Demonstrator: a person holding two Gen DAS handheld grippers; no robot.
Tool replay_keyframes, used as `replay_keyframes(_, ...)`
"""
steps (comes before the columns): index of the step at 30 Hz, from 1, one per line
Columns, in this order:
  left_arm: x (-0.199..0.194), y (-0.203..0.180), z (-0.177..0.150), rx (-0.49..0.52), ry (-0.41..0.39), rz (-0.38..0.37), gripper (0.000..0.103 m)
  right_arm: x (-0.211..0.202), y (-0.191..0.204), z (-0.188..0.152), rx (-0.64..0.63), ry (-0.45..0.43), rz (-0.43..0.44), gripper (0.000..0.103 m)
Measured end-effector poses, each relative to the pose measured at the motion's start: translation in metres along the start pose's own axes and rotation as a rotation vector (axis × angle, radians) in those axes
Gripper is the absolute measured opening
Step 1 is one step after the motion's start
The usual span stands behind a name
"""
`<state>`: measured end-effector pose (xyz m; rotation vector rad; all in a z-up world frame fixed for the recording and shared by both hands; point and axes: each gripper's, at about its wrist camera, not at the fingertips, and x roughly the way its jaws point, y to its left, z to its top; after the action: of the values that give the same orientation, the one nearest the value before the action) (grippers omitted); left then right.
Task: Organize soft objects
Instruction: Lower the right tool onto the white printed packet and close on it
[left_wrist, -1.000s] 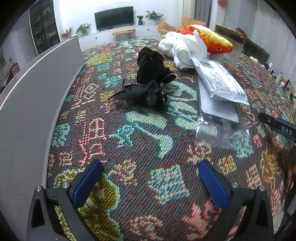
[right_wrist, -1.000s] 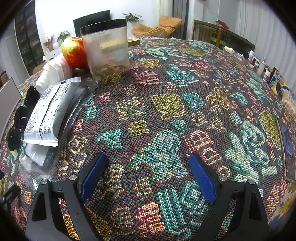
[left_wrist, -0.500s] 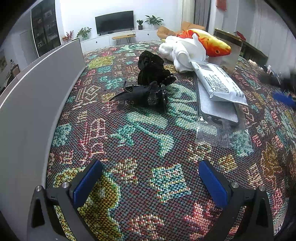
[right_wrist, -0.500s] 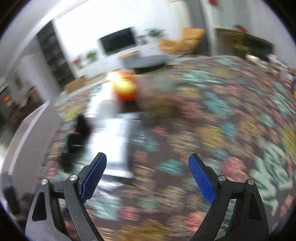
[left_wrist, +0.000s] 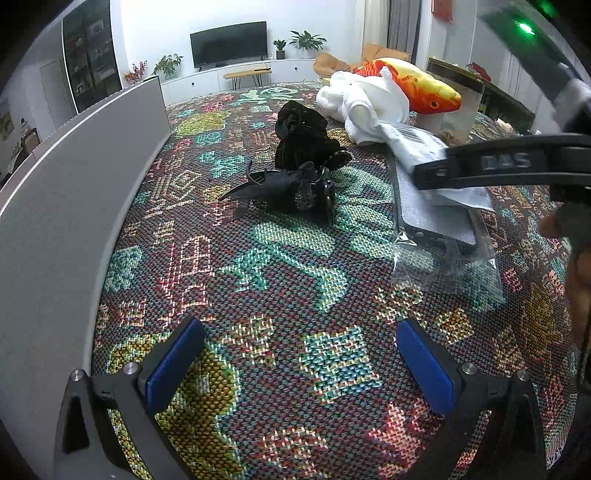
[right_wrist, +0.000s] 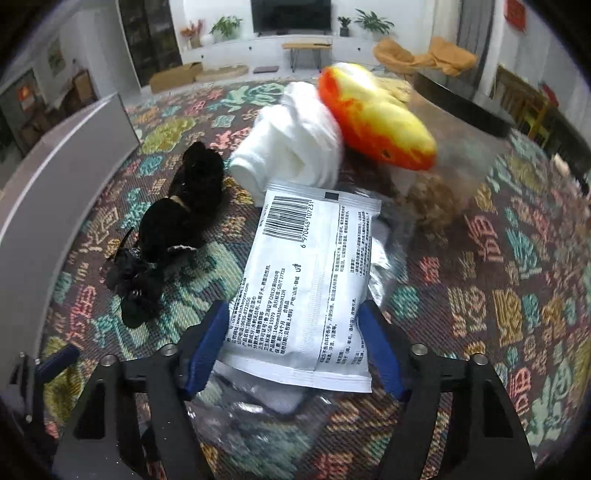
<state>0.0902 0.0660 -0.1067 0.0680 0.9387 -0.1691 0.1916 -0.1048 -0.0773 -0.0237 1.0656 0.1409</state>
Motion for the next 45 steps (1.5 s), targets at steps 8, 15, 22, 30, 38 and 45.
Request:
replay_keyframes(8, 0.000, 0.000, 0.000, 0.000, 0.000, -0.001, 0.103, -0.042, -0.063, -0.051, 0.111, -0.075, -0.025, 0.067)
replay_keyframes(15, 0.000, 0.000, 0.000, 0.000, -0.001, -0.001, 0.103, -0.031, -0.141, -0.050, 0.253, -0.136, -0.230, 0.069)
replay_keyframes(22, 0.000, 0.000, 0.000, 0.000, -0.001, -0.001, 0.103, -0.009, -0.171, -0.048, 0.286, -0.102, -0.255, 0.090)
replay_keyframes(30, 0.000, 0.000, 0.000, -0.001, -0.001, -0.002, 0.103, -0.007, -0.175, -0.049, 0.292, -0.100, -0.254, 0.092)
replay_keyframes(38, -0.001, 0.000, 0.000, -0.001, -0.002, -0.002, 0.103, -0.006, -0.175, -0.048, 0.292, -0.099, -0.255, 0.093)
replay_keyframes(45, -0.001, 0.000, 0.000, -0.001, -0.002, -0.002, 0.103, -0.006, -0.175, -0.048, 0.292, -0.099, -0.254, 0.093)
